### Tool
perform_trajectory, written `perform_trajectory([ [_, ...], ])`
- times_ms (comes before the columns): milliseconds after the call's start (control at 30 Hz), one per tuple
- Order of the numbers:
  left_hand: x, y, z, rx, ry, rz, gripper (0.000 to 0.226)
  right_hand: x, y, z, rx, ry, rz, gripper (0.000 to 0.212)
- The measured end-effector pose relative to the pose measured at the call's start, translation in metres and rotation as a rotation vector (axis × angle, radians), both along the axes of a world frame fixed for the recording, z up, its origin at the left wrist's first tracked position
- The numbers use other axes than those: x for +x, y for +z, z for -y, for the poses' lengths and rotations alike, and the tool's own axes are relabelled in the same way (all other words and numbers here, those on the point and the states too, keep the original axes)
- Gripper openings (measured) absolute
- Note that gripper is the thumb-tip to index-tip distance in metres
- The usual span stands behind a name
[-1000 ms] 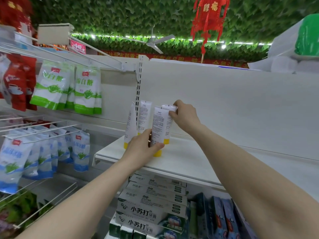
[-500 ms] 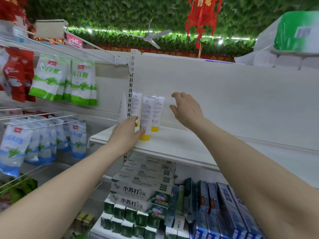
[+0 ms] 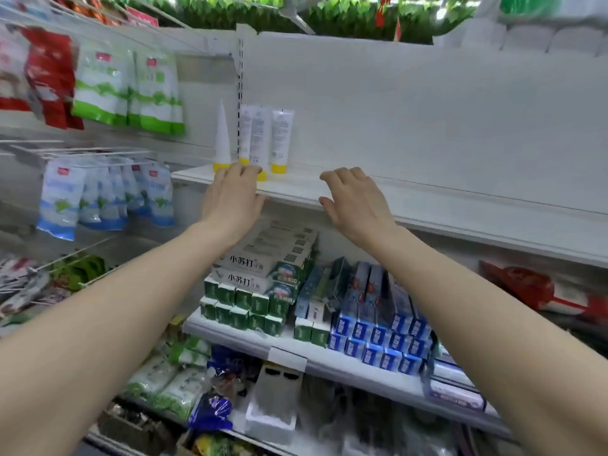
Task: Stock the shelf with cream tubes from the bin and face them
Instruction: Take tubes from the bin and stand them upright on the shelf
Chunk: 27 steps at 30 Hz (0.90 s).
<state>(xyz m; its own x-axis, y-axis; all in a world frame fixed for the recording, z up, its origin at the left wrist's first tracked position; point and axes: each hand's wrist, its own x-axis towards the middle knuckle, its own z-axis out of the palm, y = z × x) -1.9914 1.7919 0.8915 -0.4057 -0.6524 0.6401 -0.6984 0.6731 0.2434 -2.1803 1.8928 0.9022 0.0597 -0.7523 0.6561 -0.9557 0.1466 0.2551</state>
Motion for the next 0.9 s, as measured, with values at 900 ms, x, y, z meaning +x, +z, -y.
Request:
perform_trajectory([
  [900, 0.042, -0.504, -0.187, 0.876, -0.219, 0.555, 0.051, 0.023, -0.515, -0.22, 0.824, -0.278, 0.66, 0.044],
])
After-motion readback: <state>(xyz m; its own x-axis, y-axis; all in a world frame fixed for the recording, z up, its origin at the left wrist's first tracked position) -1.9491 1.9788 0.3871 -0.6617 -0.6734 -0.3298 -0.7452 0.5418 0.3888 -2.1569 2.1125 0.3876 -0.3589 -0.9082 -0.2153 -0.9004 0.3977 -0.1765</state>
